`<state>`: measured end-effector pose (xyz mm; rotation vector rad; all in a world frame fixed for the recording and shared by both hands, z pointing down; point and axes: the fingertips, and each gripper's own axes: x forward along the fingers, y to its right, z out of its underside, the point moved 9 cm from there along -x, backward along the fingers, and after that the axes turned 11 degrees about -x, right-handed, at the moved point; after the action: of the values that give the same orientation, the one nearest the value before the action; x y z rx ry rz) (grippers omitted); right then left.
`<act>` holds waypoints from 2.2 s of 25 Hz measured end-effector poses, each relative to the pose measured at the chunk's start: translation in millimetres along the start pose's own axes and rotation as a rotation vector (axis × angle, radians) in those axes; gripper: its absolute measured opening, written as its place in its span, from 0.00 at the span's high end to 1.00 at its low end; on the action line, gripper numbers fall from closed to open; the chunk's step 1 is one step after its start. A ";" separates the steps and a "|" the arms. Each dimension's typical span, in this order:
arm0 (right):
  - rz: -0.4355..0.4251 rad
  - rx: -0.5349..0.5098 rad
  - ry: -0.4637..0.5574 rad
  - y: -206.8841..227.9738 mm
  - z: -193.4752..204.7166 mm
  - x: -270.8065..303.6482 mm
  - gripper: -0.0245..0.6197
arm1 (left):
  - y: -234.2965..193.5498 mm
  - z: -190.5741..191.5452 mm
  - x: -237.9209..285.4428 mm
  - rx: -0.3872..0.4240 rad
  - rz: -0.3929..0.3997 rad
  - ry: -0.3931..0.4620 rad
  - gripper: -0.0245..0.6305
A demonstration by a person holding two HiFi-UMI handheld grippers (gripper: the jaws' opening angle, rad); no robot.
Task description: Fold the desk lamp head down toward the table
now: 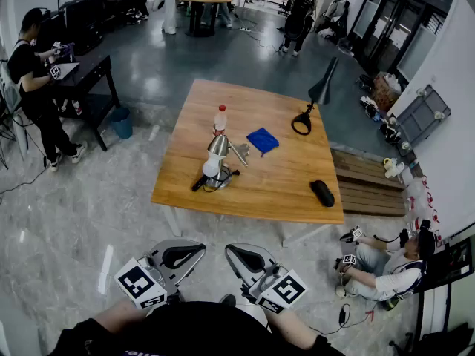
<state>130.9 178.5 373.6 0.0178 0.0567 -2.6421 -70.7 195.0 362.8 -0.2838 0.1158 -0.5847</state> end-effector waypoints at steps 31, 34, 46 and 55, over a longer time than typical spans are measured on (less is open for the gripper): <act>-0.150 0.023 0.103 76.9 9.3 -7.7 0.97 | -14.3 4.5 45.4 0.010 -0.165 -0.001 0.96; -0.137 0.006 0.100 88.9 11.9 2.4 0.97 | -36.1 8.9 41.5 0.015 -0.178 -0.011 0.96; 0.137 -0.152 -0.113 164.0 23.1 95.0 0.97 | -246.6 12.2 48.4 0.016 -0.036 -0.125 0.96; 0.219 -0.213 -0.148 204.7 22.2 135.4 0.97 | -330.6 24.9 102.8 0.009 0.124 -0.235 0.96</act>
<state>109.9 -66.8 385.0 -0.2297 0.2704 -2.3986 -155.2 -119.9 481.6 -0.3316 -0.0955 -0.4248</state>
